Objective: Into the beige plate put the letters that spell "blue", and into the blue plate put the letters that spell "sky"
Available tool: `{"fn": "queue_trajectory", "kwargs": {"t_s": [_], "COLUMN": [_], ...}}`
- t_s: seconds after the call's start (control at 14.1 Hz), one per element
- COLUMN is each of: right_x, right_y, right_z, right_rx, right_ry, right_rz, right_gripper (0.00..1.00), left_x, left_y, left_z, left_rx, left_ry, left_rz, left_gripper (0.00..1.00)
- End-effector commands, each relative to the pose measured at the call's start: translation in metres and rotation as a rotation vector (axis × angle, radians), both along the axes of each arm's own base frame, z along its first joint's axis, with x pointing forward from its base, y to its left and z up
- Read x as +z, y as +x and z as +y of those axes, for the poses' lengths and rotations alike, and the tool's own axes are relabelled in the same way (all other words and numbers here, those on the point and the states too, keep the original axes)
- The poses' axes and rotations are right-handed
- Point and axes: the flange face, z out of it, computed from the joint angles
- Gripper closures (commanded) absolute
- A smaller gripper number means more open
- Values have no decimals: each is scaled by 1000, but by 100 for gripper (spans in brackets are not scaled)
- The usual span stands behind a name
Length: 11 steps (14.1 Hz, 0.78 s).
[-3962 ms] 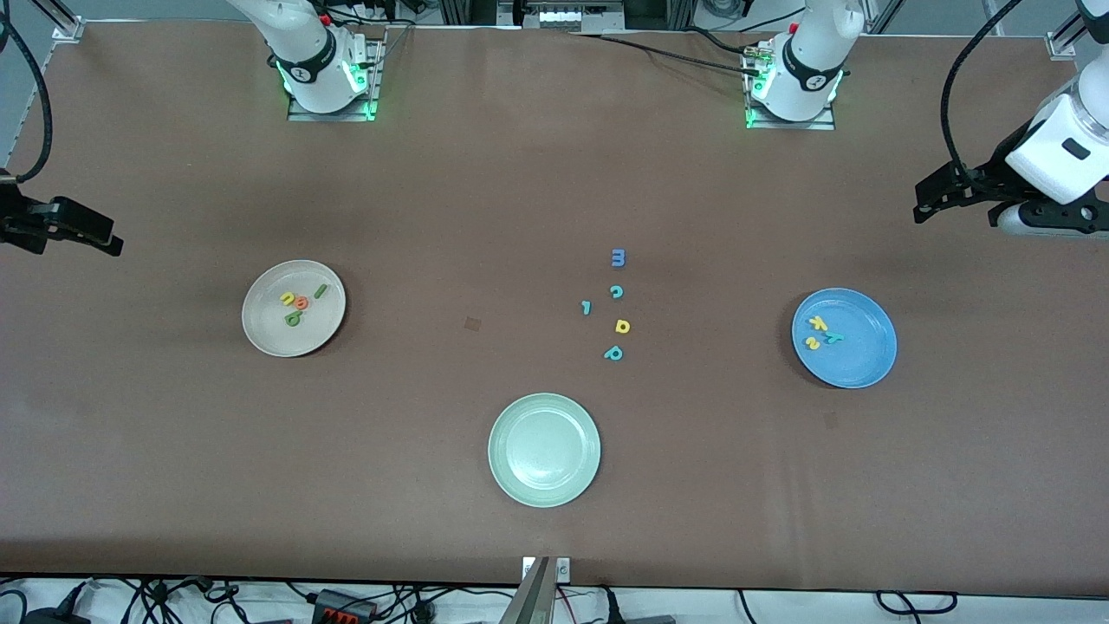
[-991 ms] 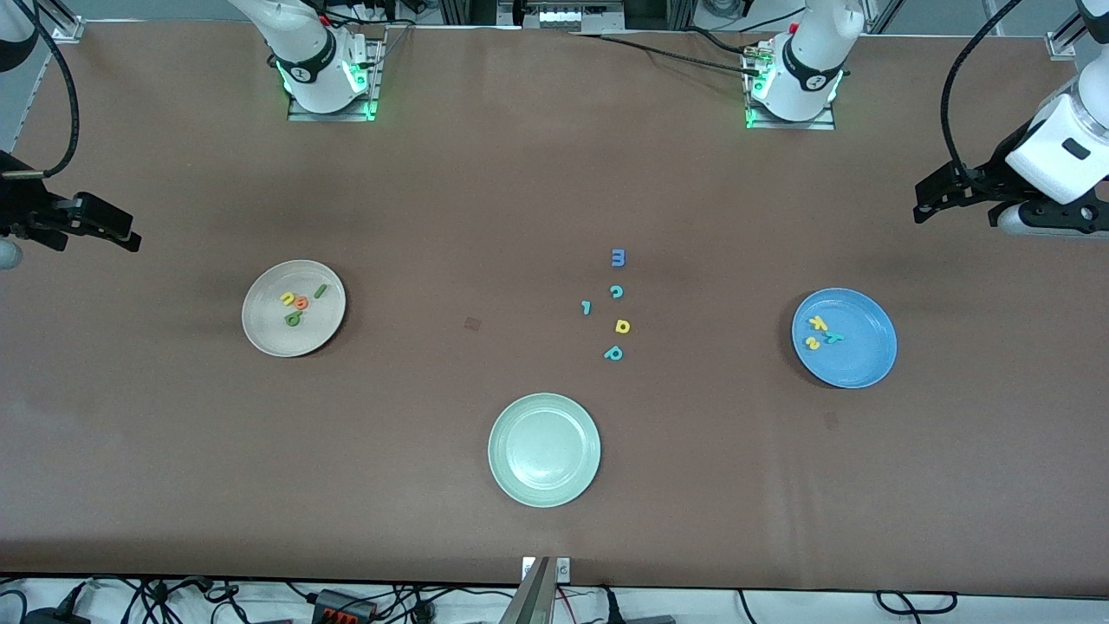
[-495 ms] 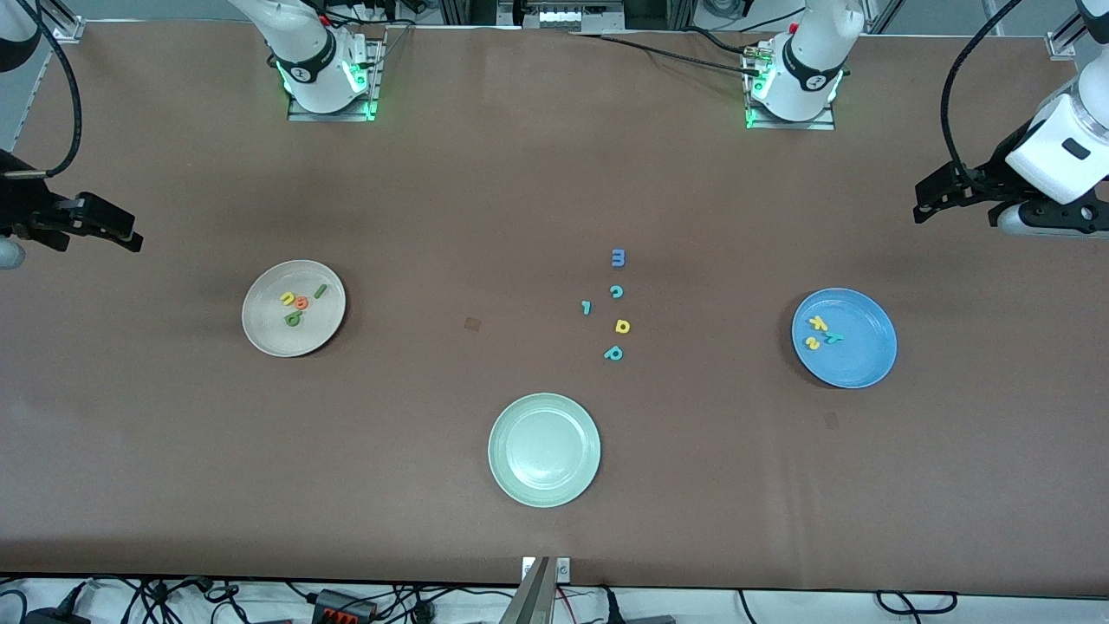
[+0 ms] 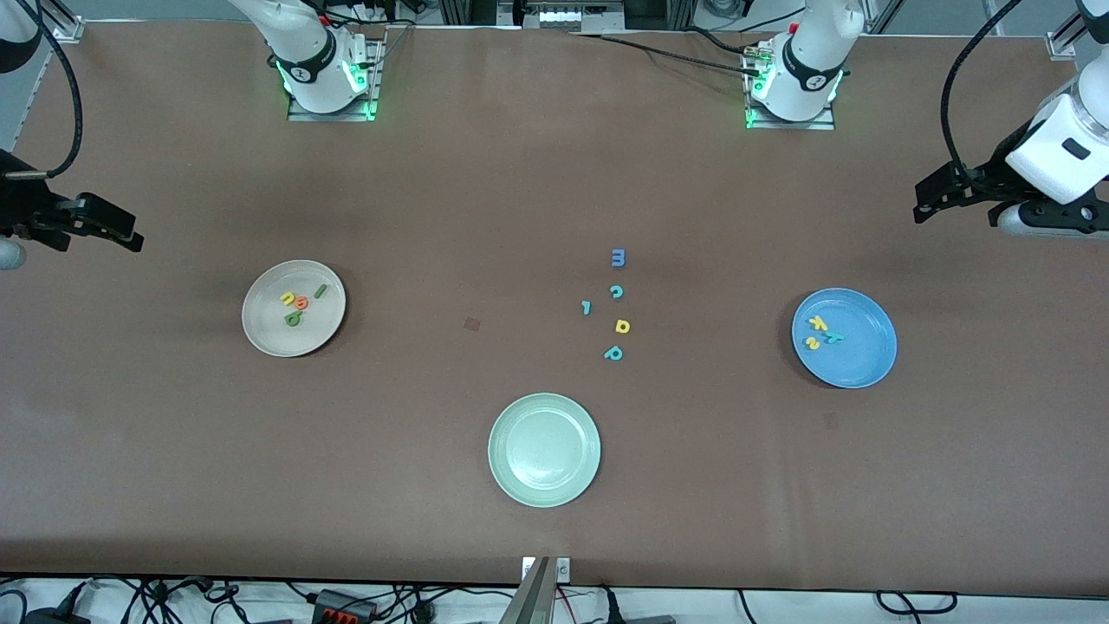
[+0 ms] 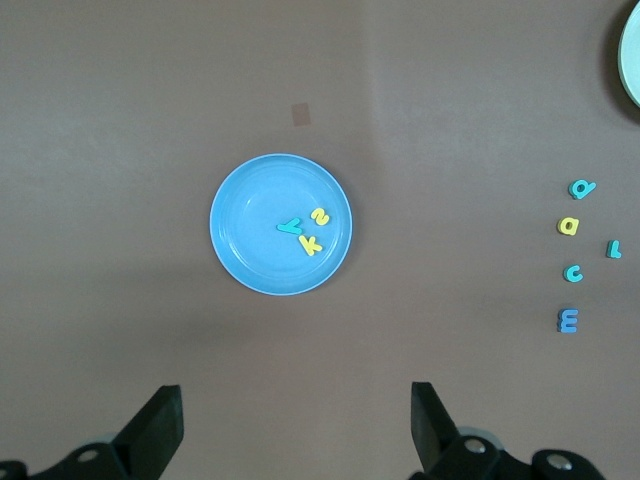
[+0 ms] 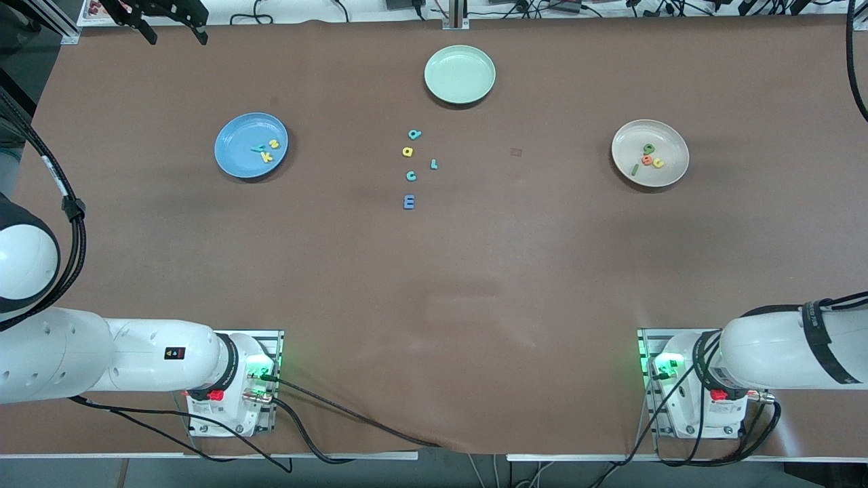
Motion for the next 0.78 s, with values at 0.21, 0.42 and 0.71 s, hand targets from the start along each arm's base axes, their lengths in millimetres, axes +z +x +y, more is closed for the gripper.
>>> {"fn": "queue_trajectory", "kwargs": {"t_s": [0.21,0.42,0.71], "right_x": [-4,-6,-5], "right_y": [-2,-3,-4], "right_z": [2,2,3], "right_rx": [3,1,4], "right_ry": [-17,-17,-17], "right_rz": [20,24,24], "right_gripper": [0,0,0], "left_x": [4,5,4], "left_y": [-1,-1,-1], "left_z": [-1,-1,-1], "left_rx": [-13,-13,-12], "left_ry": [-15,-15,-15], "left_rz": [4,3,4], "left_gripper": [0,0,0]}}
